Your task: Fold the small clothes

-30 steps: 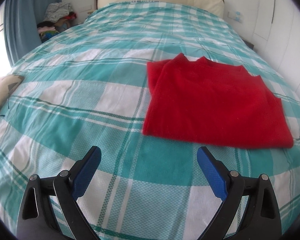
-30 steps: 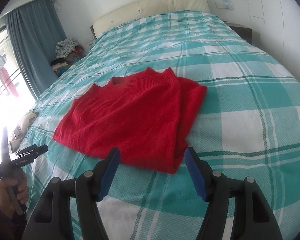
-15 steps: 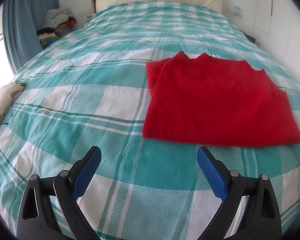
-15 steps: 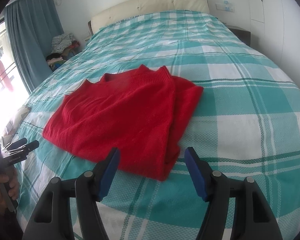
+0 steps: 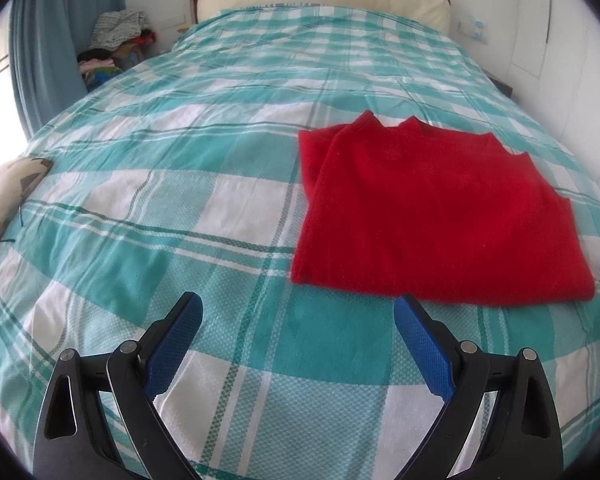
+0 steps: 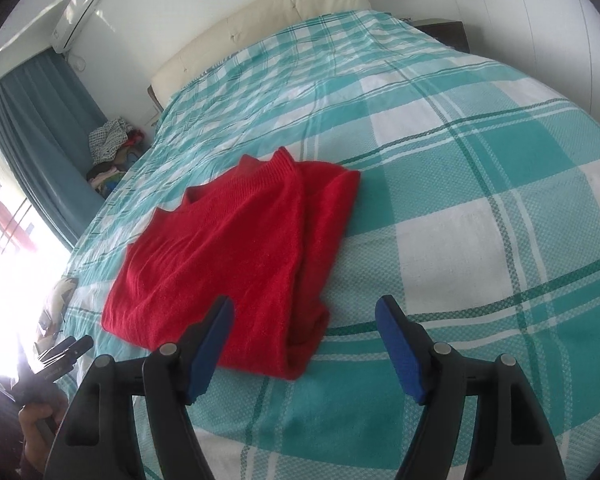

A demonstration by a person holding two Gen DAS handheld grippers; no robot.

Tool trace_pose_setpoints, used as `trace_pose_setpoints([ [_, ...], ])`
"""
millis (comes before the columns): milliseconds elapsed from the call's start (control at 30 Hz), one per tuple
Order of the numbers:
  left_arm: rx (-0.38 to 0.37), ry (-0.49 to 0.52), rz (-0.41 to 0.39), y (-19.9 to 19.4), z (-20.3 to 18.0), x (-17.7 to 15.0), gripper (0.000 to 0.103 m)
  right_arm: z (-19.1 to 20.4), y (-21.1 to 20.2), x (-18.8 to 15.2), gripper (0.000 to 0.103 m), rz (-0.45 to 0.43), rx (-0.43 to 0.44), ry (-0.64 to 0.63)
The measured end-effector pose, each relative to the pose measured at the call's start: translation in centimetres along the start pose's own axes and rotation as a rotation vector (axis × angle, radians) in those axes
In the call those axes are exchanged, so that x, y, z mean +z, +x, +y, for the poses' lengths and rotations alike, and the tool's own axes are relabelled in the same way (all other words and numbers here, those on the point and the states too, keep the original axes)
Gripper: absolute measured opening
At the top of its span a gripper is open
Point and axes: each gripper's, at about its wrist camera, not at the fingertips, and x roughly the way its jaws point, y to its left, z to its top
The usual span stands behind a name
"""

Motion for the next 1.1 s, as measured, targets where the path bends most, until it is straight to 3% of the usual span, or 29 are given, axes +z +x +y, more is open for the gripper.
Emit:
trace_pose_setpoints([
  [267, -0.004, -0.029, 0.027, 0.7, 0.8, 0.0, 0.097, -3.4, 5.3, 2.4, 0.073, 0.048, 0.093, 0.152],
  [467, -0.022, -0.052, 0.047, 0.9, 1.3, 0.1, 0.097, -3.3, 7.8, 3.4, 0.070, 0.047, 0.169, 0.174],
  [533, -0.033, -0.065, 0.050, 0.8, 1.6, 0.3, 0.097, -2.3, 8.9, 3.8, 0.049, 0.098, 0.168, 0.135],
  [567, -0.037, -0.070, 0.049, 0.7, 1.7, 0.3, 0.097, -1.7, 9.6, 4.0, 0.023, 0.140, 0.153, 0.115],
  [600, -0.039, -0.075, 0.045, 0.5, 2.0, 0.4, 0.097, -0.9, 10.1, 4.2, 0.012, 0.166, 0.117, 0.090],
  [700, -0.010, -0.092, 0.031, 0.2, 3.2, 0.5, 0.097, 1.9, 9.5, 5.6, 0.010, 0.159, 0.012, 0.027],
  [800, 0.033, -0.118, 0.018, 0.0, 4.9, 0.9, 0.097, 6.2, 8.1, 8.3, 0.010, 0.119, 0.007, 0.011],
  [933, 0.033, -0.177, 0.006, -0.2, 7.3, 1.4, 0.097, 15.0, 8.5, 11.0, 0.010, 0.133, 0.034, -0.095],
  [1100, 0.050, -0.230, 0.014, 0.7, 9.6, 1.0, 0.097, 25.7, 12.8, 9.6, 0.010, 0.198, 0.034, -0.265],
])
